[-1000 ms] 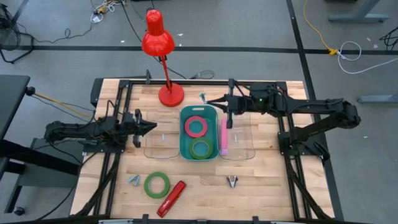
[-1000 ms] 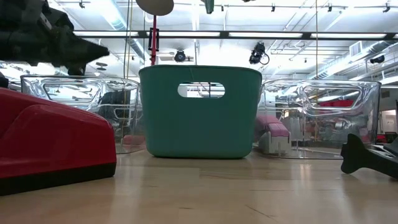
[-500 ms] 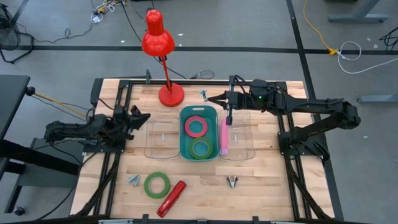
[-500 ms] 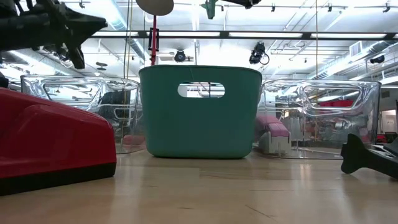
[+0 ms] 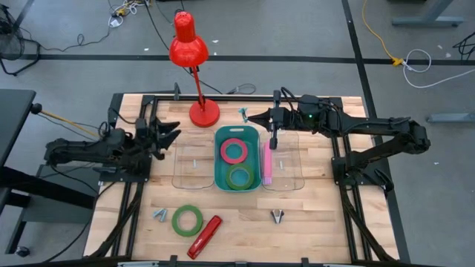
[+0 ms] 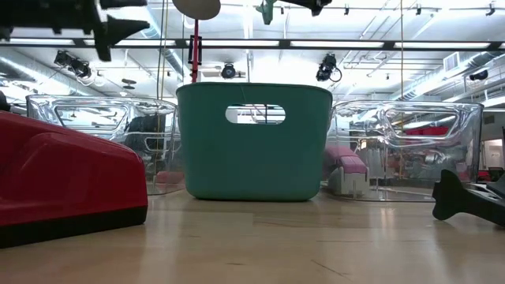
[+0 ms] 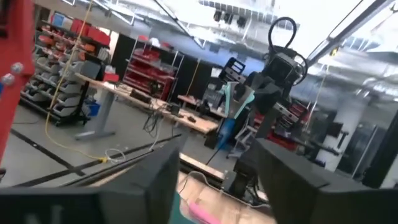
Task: Pick and place Stapler, Stapler remover, tape
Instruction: Put the right light blue stapler remover into the left transparent bin
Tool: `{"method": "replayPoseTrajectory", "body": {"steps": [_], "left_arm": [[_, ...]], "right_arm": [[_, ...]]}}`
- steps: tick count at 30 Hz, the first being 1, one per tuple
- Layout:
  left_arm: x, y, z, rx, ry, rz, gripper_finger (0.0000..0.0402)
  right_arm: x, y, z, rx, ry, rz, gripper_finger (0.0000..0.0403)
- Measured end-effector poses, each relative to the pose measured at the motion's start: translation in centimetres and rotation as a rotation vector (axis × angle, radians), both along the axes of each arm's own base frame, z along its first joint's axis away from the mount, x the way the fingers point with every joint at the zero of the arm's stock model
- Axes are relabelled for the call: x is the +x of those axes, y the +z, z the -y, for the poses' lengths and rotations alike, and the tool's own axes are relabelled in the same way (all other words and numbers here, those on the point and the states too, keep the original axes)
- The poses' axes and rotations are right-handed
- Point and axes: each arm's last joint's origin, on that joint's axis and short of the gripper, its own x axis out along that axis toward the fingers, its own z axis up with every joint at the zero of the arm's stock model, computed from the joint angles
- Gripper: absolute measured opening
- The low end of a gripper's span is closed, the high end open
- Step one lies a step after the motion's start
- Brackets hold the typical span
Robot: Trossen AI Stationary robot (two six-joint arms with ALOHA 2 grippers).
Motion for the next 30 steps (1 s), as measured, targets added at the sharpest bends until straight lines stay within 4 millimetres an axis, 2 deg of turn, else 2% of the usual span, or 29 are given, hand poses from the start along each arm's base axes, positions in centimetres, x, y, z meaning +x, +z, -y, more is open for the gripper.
{"method": "replayPoseTrajectory", "body": {"steps": [3, 6, 14, 30], "left_arm": [[1.1, 1.3, 0.0, 0.007, 0.001, -0.067, 0.0254], [2.5, 2.7, 0.0, 0.044, 0.009, -0.151, 0.0272], [6.8, 5.4, -0.1, 0.108, -0.016, -0.295, 0.0267], [13.4, 7.4, -2.5, 0.080, -0.080, -0.370, 0.0266]], "right_arm": [[0.0, 0.0, 0.0, 0.045, -0.005, 0.005, 0.0000], [0.0, 0.0, 0.0, 0.054, -0.005, 0.005, 0.0000], [0.1, 0.0, -0.5, 0.072, 0.008, 0.007, 0.0000], [0.1, -0.1, -1.1, 0.140, 0.103, -0.001, 0.0000]]}}
